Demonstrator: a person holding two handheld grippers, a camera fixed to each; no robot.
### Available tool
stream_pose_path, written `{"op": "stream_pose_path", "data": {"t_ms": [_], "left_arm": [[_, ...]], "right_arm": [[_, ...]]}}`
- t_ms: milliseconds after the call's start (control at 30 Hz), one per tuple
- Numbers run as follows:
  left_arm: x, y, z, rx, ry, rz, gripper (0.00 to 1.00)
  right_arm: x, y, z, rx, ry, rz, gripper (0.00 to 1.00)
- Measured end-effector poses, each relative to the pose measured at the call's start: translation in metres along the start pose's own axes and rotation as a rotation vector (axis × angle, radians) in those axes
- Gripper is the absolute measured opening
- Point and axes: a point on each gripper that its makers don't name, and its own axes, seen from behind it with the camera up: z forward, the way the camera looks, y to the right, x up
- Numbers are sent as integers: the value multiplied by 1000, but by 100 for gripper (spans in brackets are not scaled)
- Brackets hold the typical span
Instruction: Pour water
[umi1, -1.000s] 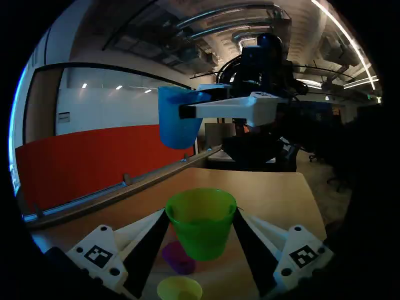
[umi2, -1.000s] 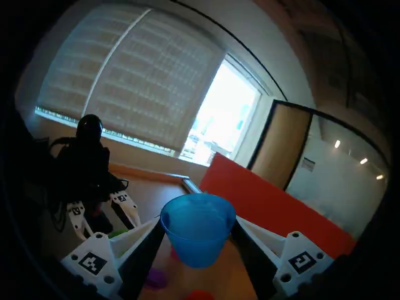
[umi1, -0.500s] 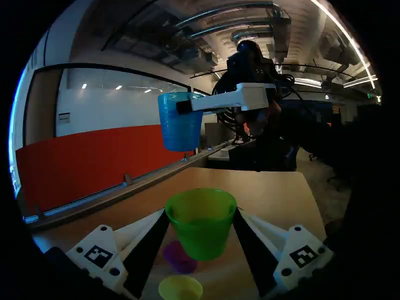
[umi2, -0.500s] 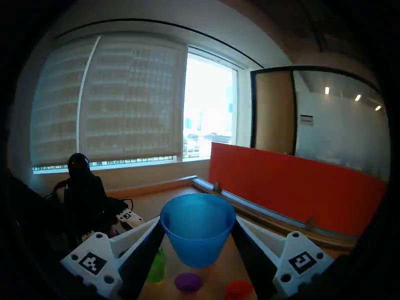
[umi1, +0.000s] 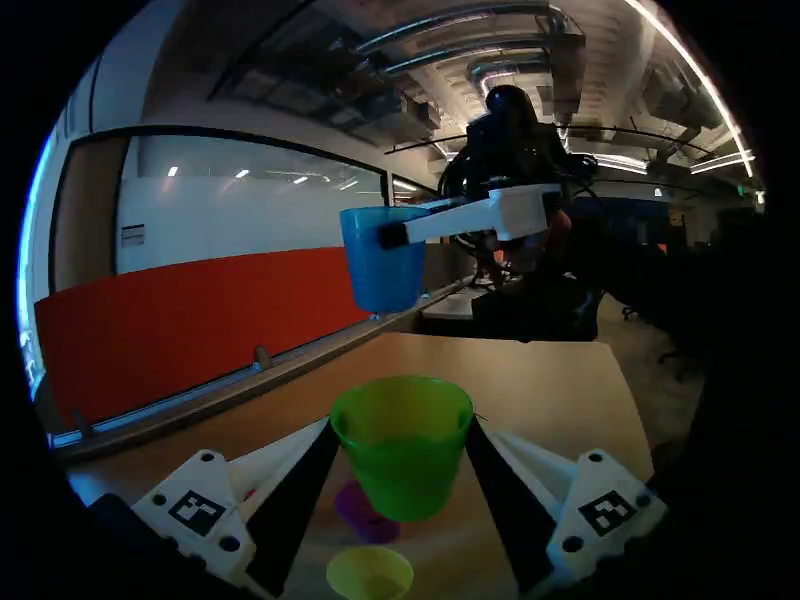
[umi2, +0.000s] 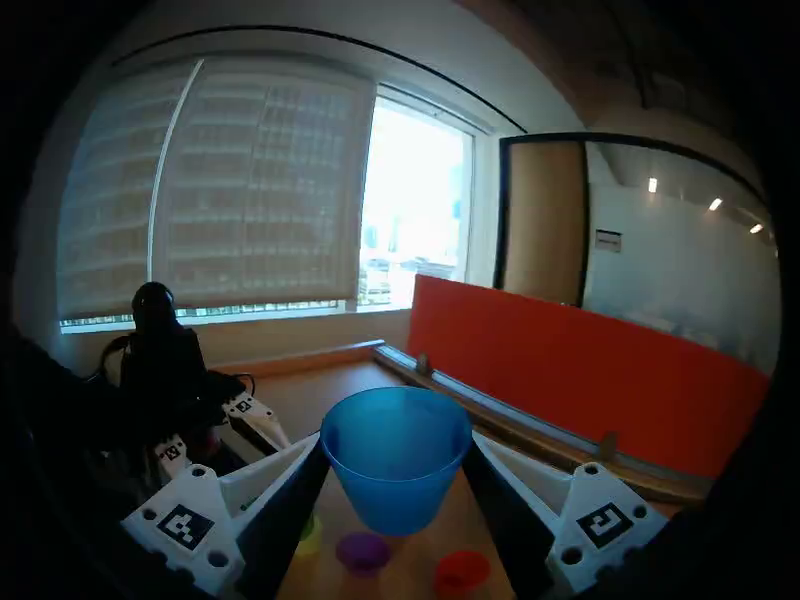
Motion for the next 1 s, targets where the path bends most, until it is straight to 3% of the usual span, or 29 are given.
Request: {"op": "stream_pose_path", "data": {"t_ms": [200,600,800,1000], "left_arm": [[-4,-2,-6,7,-22,6,87],[-6,-14,-14,37,-37,1,87],[-11,-9,-15,30,-52,8,87],[-24,5,-13,5,-80,-4,87]], "right_arm": [[-21,3,-6,-14,-41,-27,90],[-47,4,-14,-11,-80,-13,90],[-65,2,-18,-1,-112,-10,90],[-89,-1,-22,10,-159,-12,90]]}}
